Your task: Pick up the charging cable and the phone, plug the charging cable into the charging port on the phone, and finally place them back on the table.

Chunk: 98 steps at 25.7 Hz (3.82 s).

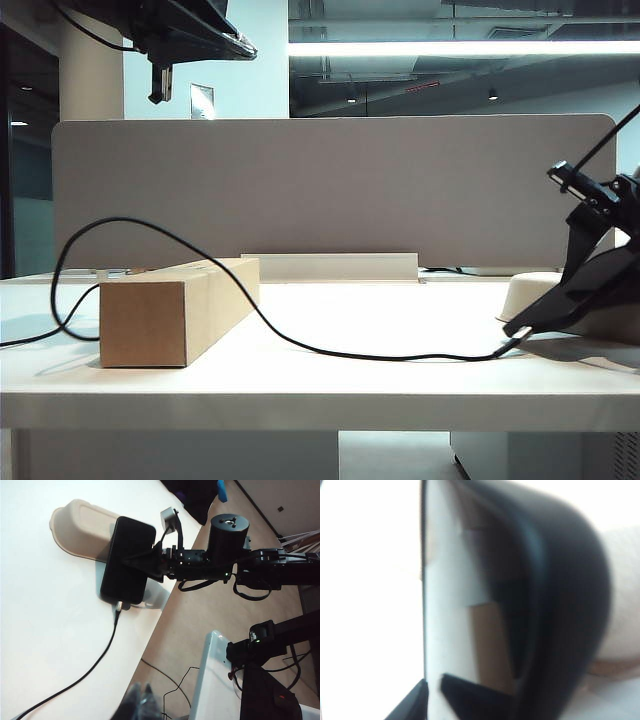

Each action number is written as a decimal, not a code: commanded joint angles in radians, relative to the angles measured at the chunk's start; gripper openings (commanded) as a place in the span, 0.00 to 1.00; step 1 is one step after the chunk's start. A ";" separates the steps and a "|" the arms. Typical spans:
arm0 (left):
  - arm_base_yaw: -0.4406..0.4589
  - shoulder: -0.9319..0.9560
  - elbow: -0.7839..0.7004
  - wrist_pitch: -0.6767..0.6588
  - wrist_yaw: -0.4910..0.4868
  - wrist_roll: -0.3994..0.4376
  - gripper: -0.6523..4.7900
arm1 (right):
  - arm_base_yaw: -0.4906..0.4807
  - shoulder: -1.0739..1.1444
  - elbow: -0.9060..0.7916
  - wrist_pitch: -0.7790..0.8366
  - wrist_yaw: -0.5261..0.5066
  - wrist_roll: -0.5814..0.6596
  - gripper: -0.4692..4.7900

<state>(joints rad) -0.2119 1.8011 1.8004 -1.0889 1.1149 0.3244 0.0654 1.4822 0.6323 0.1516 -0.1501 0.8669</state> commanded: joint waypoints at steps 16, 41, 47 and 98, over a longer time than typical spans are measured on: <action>0.002 -0.012 0.006 -0.003 0.011 0.008 0.11 | -0.088 -0.020 0.005 -0.201 -0.009 -0.037 0.82; 0.009 -0.082 0.005 -0.034 -0.072 0.020 0.11 | -0.163 -0.412 0.005 -0.491 0.047 -0.237 0.81; 0.009 -0.172 0.004 -0.059 -0.268 0.043 0.11 | -0.172 -0.518 0.005 -0.520 0.044 -0.352 0.43; 0.032 -1.182 -0.959 0.410 -0.805 -0.072 0.11 | -0.165 -1.481 -0.548 -0.301 -0.005 -0.519 0.08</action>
<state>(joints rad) -0.1787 0.6399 0.8444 -0.6949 0.3103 0.2531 -0.0994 0.0025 0.0948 -0.2062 -0.1585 0.3473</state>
